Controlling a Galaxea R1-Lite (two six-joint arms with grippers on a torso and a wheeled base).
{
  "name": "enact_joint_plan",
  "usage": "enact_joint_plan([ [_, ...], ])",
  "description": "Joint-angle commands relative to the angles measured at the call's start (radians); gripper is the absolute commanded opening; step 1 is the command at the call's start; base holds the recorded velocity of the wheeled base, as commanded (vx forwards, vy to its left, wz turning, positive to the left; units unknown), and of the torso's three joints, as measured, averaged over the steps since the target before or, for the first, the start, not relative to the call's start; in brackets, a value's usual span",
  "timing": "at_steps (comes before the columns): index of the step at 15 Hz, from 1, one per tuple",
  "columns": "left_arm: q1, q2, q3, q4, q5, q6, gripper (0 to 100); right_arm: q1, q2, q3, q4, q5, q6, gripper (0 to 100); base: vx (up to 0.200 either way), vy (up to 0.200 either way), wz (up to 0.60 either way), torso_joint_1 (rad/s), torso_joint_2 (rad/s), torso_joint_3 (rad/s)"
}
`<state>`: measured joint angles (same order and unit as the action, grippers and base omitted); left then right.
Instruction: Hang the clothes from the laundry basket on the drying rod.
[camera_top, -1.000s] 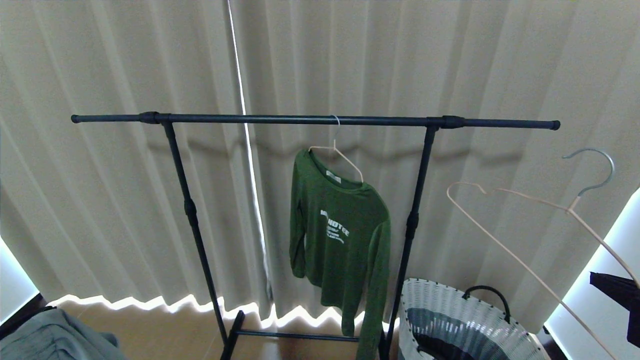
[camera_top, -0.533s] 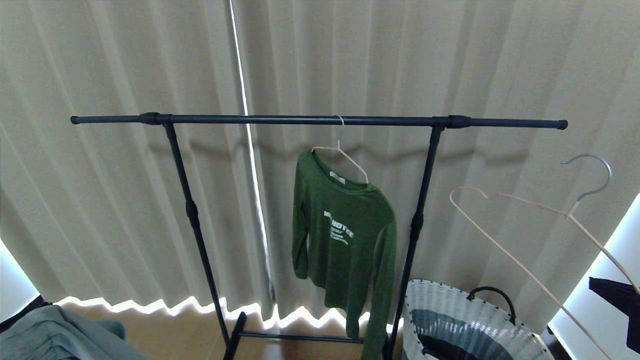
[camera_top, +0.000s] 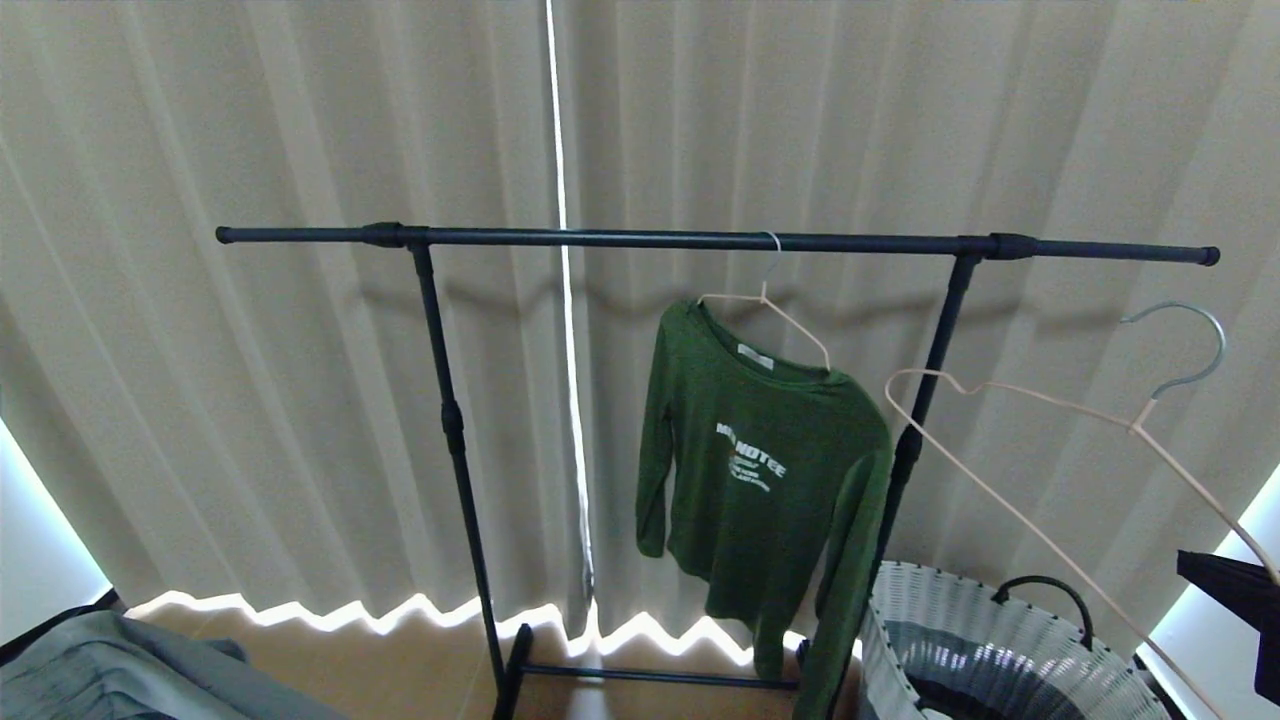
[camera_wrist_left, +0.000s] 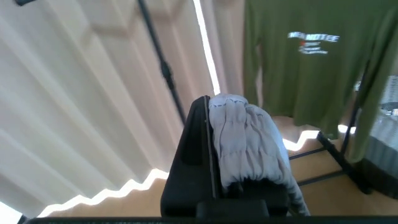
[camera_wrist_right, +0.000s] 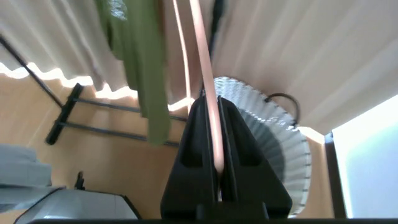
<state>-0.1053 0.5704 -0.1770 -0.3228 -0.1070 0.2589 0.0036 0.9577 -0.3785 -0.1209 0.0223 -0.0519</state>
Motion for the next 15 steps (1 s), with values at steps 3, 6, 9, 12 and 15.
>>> enact_joint_plan([
  [3,-0.002,-0.007,-0.001,-0.001,0.000,0.000,0,0.001,0.003,-0.003,0.000,0.001,0.000,0,0.000,0.067,0.00,0.001,0.00,-0.001],
  [6,-0.004,-0.007,0.017,-0.001,0.000,0.010,0,0.001,0.003,-0.002,-0.002,0.001,0.001,0,0.000,0.000,0.00,0.000,0.00,0.000],
  [9,-0.025,-0.014,0.014,-0.001,0.000,0.008,0,0.003,0.004,-0.010,-0.005,0.033,0.006,0,0.000,0.000,0.00,0.000,0.00,0.000],
  [12,-0.031,-0.007,-0.006,0.007,-0.003,0.008,0,0.021,0.032,-0.016,-0.117,0.042,0.001,0,0.000,0.000,0.00,0.000,0.00,0.000],
  [15,-0.025,0.051,-0.050,0.010,0.003,0.005,0,0.113,0.092,-0.045,-0.204,0.042,0.003,0,0.000,0.000,0.00,0.000,0.00,0.000],
])
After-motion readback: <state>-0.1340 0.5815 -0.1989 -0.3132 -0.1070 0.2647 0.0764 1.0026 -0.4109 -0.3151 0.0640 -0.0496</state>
